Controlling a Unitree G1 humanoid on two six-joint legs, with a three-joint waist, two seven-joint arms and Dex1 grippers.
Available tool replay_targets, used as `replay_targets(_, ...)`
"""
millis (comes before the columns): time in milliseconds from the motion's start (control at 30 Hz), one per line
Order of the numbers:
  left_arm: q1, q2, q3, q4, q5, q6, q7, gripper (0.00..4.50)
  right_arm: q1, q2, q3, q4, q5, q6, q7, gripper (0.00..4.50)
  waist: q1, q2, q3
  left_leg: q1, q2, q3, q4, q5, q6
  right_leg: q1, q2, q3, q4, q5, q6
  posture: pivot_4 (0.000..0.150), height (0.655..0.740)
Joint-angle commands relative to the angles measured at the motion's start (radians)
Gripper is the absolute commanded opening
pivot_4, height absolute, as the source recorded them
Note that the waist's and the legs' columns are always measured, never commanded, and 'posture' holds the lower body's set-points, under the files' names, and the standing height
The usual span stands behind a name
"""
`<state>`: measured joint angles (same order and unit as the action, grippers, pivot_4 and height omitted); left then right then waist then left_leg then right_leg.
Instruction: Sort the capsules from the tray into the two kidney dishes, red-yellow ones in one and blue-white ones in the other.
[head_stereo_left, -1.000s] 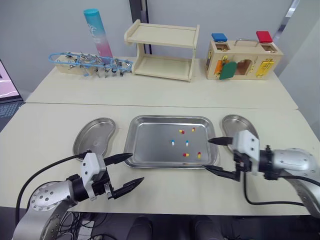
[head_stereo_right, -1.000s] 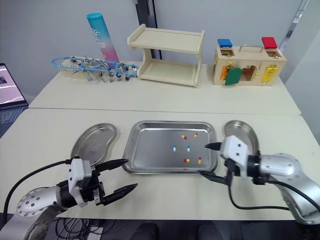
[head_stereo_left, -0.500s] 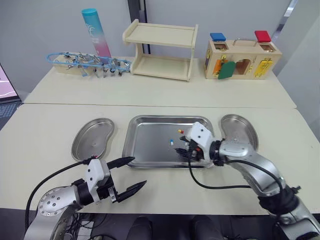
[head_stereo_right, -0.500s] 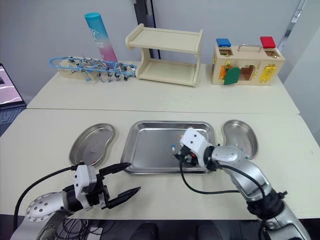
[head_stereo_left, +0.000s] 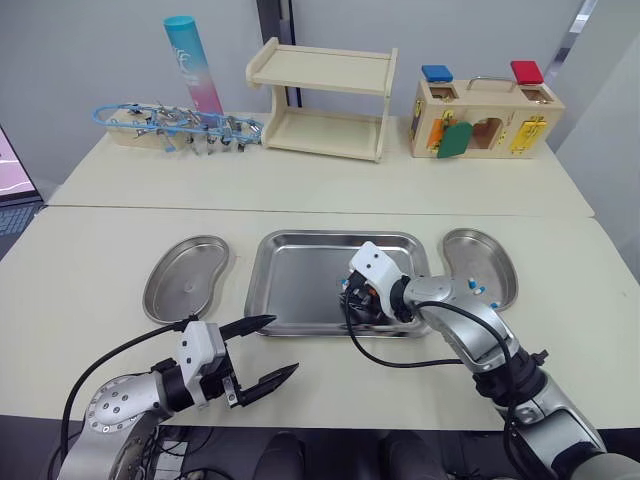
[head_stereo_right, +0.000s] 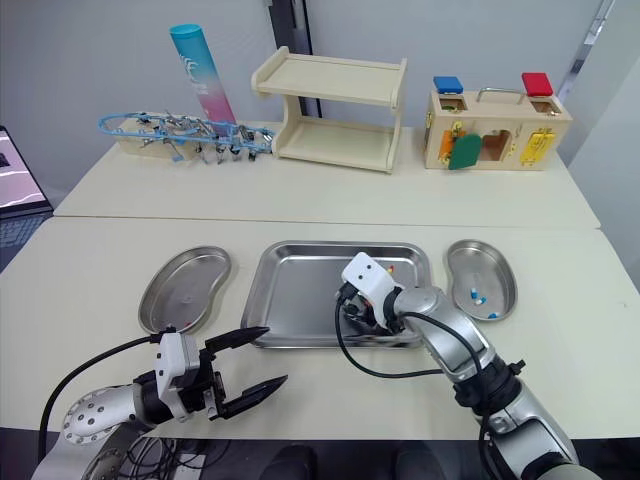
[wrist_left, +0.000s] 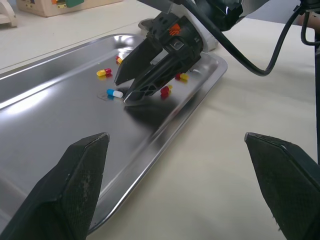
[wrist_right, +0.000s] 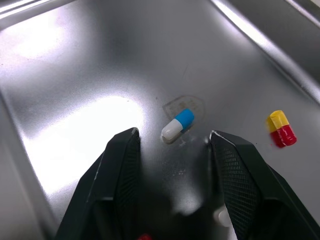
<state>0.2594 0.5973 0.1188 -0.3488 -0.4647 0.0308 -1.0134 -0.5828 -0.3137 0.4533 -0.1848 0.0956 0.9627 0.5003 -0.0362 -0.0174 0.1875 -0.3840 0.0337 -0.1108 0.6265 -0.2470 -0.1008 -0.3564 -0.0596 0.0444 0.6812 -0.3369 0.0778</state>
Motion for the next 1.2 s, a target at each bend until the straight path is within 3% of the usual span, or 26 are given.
replay_targets(33, -0.006, 0.000, -0.005, -0.043, -0.007, -0.004, 0.010, 4.50, -0.024, 0.017, 0.002, 0.018, -0.012, -0.023, 0.002, 2.50, -0.002, 0.000, 0.000, 0.000, 0.000, 0.000, 0.000, 0.000, 0.000, 0.000, 0.000, 0.000, 0.000, 0.000, 0.000, 0.150, 0.7400)
replay_targets(200, -0.010, -0.001, -0.008, -0.043, -0.006, -0.001, 0.014, 4.50, -0.036, 0.034, 0.012, 0.062, -0.023, -0.040, 0.006, 2.50, -0.006, 0.000, 0.000, 0.000, 0.000, 0.000, 0.000, 0.000, 0.000, 0.000, 0.000, 0.000, 0.000, 0.000, 0.000, 0.150, 0.7400)
replay_targets(300, -0.013, -0.002, -0.012, -0.042, -0.004, -0.001, 0.018, 4.50, -0.038, 0.032, 0.014, 0.079, -0.031, -0.046, 0.013, 1.96, -0.007, 0.000, 0.000, 0.000, 0.000, 0.000, 0.000, 0.000, 0.000, 0.000, 0.000, 0.000, 0.000, 0.000, 0.000, 0.150, 0.7400)
replay_targets(533, -0.015, -0.003, -0.022, -0.038, 0.000, -0.005, 0.029, 4.50, -0.036, 0.015, 0.034, 0.072, -0.046, -0.078, 0.054, 0.04, -0.008, 0.000, 0.000, 0.000, 0.000, 0.000, 0.000, 0.000, 0.000, 0.000, 0.000, 0.000, 0.000, 0.000, 0.000, 0.150, 0.7400)
replay_targets(867, -0.038, 0.007, -0.029, -0.066, -0.013, 0.020, 0.039, 4.50, -0.046, -0.039, -0.017, -0.041, -0.016, -0.096, 0.132, 0.01, -0.012, 0.000, 0.000, 0.000, 0.000, 0.000, 0.000, 0.000, 0.000, 0.000, 0.000, 0.000, 0.000, 0.000, 0.000, 0.150, 0.7400)
replay_targets(1200, -0.109, 0.011, -0.104, -0.126, -0.028, 0.046, 0.001, 4.50, 0.111, -0.344, -0.382, -0.316, 0.153, 0.062, 0.235, 0.01, 0.006, 0.000, 0.000, -0.003, 0.000, 0.000, 0.000, 0.000, 0.000, -0.001, 0.000, 0.000, -0.001, 0.000, 0.000, 0.150, 0.7400)
